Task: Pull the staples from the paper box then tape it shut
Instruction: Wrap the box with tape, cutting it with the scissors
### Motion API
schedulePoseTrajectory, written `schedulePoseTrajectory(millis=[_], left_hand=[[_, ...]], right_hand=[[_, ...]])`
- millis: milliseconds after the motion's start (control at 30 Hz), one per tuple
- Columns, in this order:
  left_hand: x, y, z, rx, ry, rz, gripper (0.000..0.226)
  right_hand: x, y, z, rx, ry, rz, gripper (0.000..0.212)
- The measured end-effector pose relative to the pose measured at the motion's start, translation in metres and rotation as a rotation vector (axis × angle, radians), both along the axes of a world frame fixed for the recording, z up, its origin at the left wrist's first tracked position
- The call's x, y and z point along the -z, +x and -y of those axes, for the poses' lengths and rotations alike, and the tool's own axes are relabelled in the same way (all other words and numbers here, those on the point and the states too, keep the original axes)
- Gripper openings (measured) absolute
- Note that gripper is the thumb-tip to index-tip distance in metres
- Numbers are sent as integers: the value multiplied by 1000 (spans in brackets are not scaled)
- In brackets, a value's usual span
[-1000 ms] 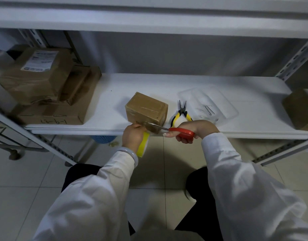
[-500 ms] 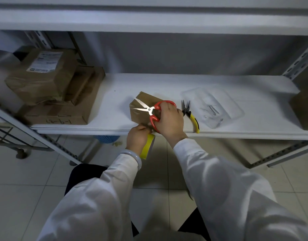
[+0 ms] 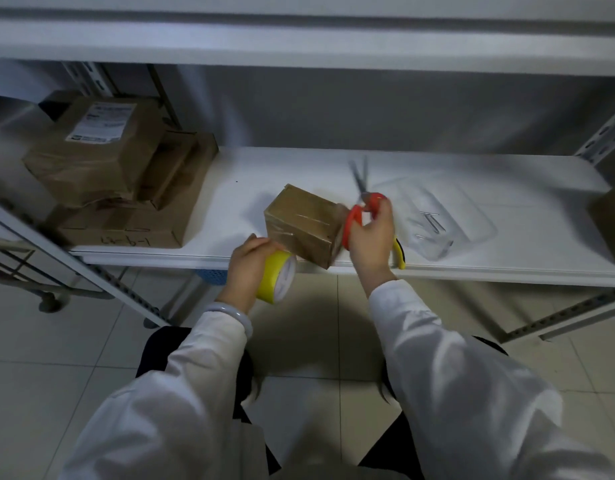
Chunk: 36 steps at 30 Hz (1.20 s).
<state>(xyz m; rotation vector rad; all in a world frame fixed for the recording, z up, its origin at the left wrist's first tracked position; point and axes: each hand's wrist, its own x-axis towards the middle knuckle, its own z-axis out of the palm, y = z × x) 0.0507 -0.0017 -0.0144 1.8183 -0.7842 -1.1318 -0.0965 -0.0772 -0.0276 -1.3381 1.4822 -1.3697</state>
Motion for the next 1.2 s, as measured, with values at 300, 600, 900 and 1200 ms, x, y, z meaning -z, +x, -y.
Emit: schedulePoseTrajectory(millis=[300,600,900,1200], left_hand=[[-15,4,10,17,-149,-133,19],[-3,-16,-5,110,-99,-211,17],[-11,-9,3,175,-194,-300,20],[3,-8,-24,104,-225,-298,31]], right_hand=[[-2,-8,6,-180,562,329,56],[13,5,-5,-59,437,258,60],[6,11,-17,-87,418,124,28],[1,18,-12,-48,468,244,28]])
